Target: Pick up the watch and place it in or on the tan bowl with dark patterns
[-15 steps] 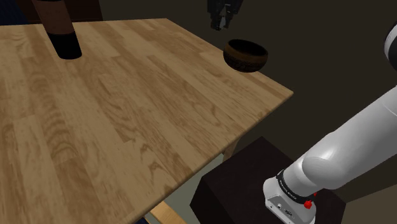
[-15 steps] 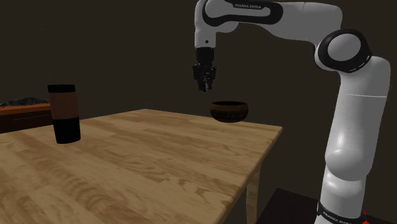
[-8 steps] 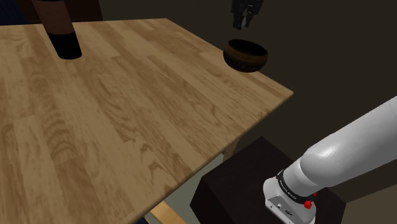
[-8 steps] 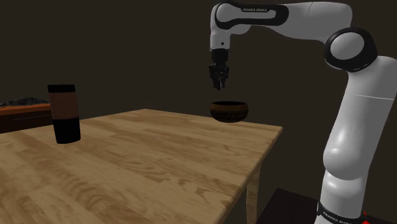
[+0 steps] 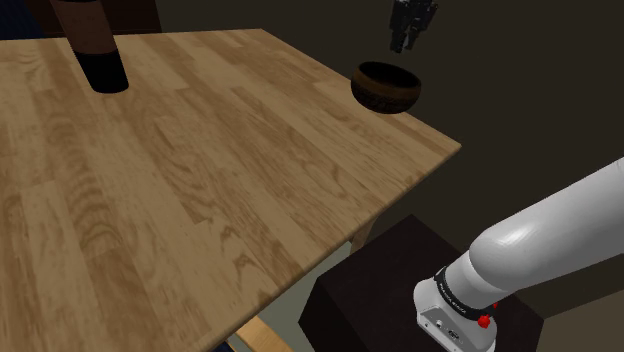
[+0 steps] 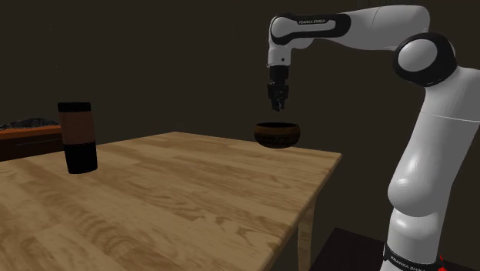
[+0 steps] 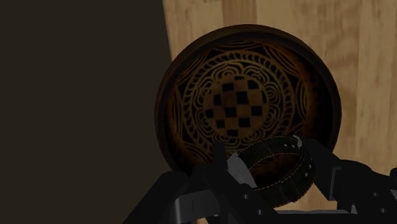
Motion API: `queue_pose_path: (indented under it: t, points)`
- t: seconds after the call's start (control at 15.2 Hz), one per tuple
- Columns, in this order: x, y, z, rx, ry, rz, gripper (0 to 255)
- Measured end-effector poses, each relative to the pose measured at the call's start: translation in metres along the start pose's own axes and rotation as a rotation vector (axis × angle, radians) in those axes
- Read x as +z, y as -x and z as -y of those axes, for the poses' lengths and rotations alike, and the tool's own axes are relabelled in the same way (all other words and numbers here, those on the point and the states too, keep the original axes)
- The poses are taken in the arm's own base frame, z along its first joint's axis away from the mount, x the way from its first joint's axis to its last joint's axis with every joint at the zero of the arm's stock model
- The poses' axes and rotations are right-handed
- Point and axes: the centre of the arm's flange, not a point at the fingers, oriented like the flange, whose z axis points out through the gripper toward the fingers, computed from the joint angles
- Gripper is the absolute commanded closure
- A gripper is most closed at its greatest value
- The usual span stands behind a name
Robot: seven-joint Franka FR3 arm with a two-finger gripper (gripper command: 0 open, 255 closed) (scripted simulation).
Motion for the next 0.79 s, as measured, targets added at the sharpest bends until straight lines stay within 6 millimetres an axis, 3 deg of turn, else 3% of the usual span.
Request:
queue_pose_path:
  t: [0.79]
  points:
    - [0.054,0.000,-0.001,-0.001,0.000,0.000,255]
